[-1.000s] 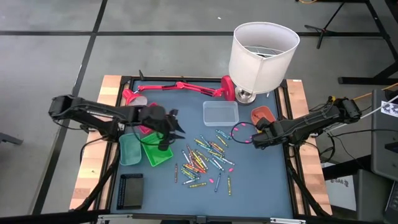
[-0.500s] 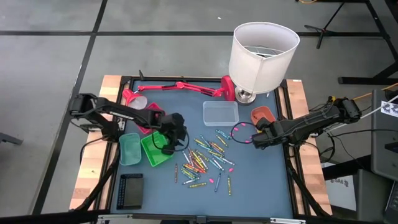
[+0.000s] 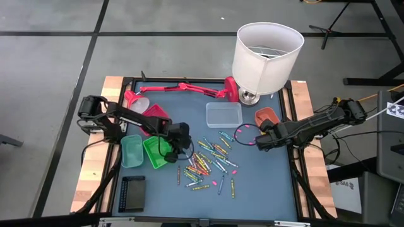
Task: Sort crayons
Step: Put the gray crayon into the transparent bin
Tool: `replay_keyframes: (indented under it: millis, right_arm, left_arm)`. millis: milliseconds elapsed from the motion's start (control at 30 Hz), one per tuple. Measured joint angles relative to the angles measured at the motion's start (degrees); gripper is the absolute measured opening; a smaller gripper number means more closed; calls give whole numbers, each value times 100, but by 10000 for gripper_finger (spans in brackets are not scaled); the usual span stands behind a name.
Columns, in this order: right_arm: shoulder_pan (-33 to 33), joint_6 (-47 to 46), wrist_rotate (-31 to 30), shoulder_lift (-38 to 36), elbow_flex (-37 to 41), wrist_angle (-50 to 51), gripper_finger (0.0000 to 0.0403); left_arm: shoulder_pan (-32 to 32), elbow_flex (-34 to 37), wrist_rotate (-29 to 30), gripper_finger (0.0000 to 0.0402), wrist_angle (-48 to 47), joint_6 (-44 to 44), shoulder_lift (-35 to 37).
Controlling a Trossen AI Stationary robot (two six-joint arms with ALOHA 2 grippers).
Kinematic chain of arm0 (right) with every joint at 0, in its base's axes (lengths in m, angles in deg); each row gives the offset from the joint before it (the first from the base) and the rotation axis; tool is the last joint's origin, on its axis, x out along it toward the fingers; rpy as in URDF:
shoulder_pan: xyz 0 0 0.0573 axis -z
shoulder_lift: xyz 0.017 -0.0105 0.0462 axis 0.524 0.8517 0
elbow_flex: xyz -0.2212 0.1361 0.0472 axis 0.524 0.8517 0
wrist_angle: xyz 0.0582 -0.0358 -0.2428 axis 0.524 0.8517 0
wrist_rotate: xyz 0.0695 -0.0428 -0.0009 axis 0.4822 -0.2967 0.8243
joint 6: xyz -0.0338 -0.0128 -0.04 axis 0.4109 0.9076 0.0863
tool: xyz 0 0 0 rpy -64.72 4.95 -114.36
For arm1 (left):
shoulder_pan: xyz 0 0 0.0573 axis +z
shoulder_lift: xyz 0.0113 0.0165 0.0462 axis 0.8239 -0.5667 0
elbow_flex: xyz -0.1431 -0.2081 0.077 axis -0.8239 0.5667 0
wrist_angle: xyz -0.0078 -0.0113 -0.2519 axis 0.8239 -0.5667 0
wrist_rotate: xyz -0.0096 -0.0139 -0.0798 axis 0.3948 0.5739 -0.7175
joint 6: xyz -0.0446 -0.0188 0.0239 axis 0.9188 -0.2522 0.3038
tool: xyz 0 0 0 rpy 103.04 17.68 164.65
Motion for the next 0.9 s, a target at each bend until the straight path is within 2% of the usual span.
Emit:
replay_keyframes:
  millis: [267,633,900]
  right_arm:
    - [0,0,2,0,-2,-23,128]
    - [-1,0,0,0,-1,-612,128]
    - [-2,0,0,0,-2,-993,128]
  left_arm:
    - [-252,-14,54,100,377,-118,0]
    - [-545,-581,371,100,-320,-115,-5]
    - [-656,-581,532,100,-287,-120,-576]
